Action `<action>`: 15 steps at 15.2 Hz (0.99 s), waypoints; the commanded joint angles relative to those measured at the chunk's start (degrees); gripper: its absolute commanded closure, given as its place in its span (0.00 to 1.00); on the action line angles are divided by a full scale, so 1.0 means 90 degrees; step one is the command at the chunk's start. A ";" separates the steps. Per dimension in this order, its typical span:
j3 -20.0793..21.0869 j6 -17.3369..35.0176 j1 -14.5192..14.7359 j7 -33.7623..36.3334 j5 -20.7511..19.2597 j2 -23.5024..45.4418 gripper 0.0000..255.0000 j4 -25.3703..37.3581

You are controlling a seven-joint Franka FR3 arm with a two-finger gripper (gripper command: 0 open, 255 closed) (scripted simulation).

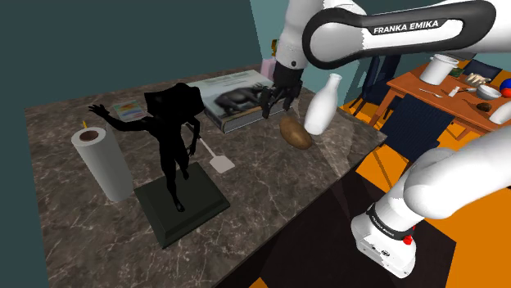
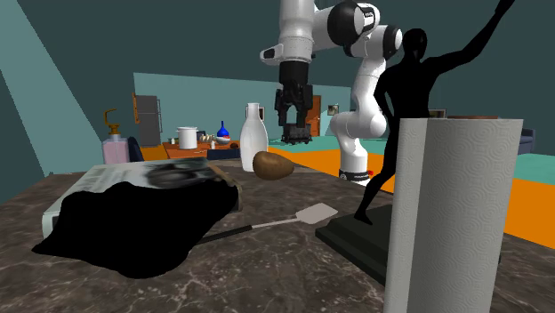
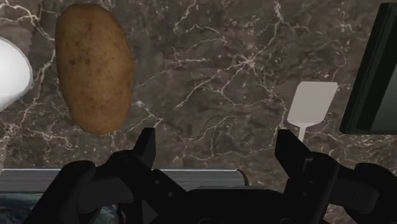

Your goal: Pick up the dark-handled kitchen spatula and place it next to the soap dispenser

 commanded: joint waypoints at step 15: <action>0.0734 0.0964 0.0586 0.2192 -0.1816 0.4104 0.00 0.2829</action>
